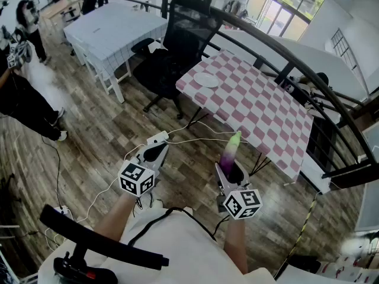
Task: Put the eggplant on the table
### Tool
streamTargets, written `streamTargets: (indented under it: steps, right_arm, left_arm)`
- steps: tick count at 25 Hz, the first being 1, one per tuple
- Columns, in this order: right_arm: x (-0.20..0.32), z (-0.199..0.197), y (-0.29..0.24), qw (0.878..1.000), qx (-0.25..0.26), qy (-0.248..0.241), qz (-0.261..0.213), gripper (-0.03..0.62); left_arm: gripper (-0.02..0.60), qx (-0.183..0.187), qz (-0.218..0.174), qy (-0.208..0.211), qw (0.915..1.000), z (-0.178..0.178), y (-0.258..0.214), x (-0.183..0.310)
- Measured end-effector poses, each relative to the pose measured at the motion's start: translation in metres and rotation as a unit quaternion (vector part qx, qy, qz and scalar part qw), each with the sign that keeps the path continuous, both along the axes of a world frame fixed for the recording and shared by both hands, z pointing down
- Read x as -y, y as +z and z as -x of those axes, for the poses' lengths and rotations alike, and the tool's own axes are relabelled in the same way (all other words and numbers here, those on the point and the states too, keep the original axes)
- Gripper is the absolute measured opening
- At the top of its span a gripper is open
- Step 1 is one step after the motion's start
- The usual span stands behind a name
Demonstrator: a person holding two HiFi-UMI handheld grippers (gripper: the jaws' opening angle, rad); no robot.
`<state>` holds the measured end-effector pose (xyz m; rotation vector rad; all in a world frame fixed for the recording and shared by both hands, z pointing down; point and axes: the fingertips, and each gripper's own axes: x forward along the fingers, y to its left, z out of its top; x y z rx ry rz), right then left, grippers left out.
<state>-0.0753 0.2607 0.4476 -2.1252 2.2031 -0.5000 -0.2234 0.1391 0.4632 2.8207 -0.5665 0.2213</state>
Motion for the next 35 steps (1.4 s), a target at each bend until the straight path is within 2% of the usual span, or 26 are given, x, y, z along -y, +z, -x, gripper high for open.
streamTargets:
  steps: [6, 11, 15, 17, 21, 25, 30, 35]
  right_arm:
    - [0.001, 0.005, 0.000, 1.000, -0.010, -0.011, 0.006, 0.236]
    - [-0.003, 0.006, 0.004, 1.000, -0.001, -0.025, 0.011, 0.236]
    - [-0.001, 0.006, 0.004, 0.999, 0.008, -0.038, 0.010, 0.236]
    - [-0.001, 0.005, 0.004, 0.999, 0.013, -0.040, 0.007, 0.238]
    - [-0.002, 0.007, 0.007, 0.999, 0.013, -0.044, 0.011, 0.238]
    - [-0.004, 0.001, 0.010, 0.999, 0.018, -0.038, 0.013, 0.238]
    - [-0.009, -0.007, 0.013, 0.999, 0.023, -0.034, 0.014, 0.237]
    - [-0.016, -0.013, 0.016, 0.999, 0.018, -0.031, 0.018, 0.236]
  left_arm:
    - [0.005, -0.003, -0.001, -0.009, 1.0000, -0.001, -0.003, 0.002]
    - [0.003, 0.013, -0.005, -0.025, 0.9996, 0.006, 0.004, 0.004]
    - [0.002, 0.000, 0.021, -0.037, 0.9991, 0.009, 0.005, 0.008]
    - [0.000, -0.004, 0.027, -0.036, 0.9990, 0.007, 0.004, 0.006]
    - [0.003, -0.002, 0.016, -0.034, 0.9993, 0.007, 0.002, 0.001]
    - [0.005, -0.018, 0.010, -0.026, 0.9994, 0.004, -0.005, -0.004]
    - [0.006, -0.008, 0.004, -0.016, 0.9998, 0.000, -0.003, -0.014]
    - [0.005, -0.006, 0.014, -0.031, 0.9994, 0.000, 0.002, -0.012]
